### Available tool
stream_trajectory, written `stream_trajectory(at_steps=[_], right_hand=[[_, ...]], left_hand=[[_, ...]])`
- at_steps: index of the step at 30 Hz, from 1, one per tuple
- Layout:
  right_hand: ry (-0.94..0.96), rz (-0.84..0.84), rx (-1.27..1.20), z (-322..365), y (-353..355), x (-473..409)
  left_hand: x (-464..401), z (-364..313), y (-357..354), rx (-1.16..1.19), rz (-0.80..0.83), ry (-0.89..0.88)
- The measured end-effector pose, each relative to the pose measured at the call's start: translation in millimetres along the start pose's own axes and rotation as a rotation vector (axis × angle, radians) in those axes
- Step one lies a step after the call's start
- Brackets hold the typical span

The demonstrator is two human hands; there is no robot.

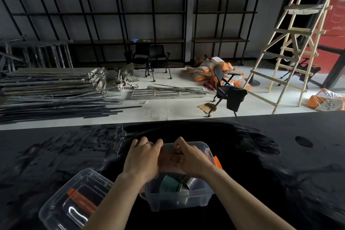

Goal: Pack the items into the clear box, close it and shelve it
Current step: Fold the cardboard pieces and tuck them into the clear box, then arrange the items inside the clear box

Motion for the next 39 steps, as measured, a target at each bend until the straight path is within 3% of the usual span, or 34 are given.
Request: stream_trajectory(at_steps=[5,11,22,26,31,35,39], right_hand=[[0.031,0.000,0.064,0,-11,-4],[0.064,-0.020,0.008,0,-23,-13],[0.003,0.209,0.191,-14,-47,-21],[-0.041,0.274,0.163,-21,-53,-26],[-0.005,0.161,0.182,-25,-48,-28],[0.010,0.046,0.272,-23,-37,-25],[-0.037,0.219,0.207,-28,-40,-26]], left_hand=[[5,-9,-6,-0.181,0.036,-0.007],[4,-14,-18,-0.034,0.080,-0.108],[0,-24,-36,-0.076,0.190,-0.194],[-1,-25,-44,-0.056,0.303,-0.183],[-1,-27,-44,-0.151,0.394,-0.207],[-5,-25,-46,-0.009,0.360,-0.233],[-7,-28,-44,0.071,0.396,-0.262]])
Point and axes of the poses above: each hand's wrist, its own x-axis away from the middle knuckle, its own y-axis out of the back of the hand, z = x × y, the point moved 6 cm from there along -x, towards the middle knuckle, and after that the axes turned 8 degrees about z, right-handed, at the moved point
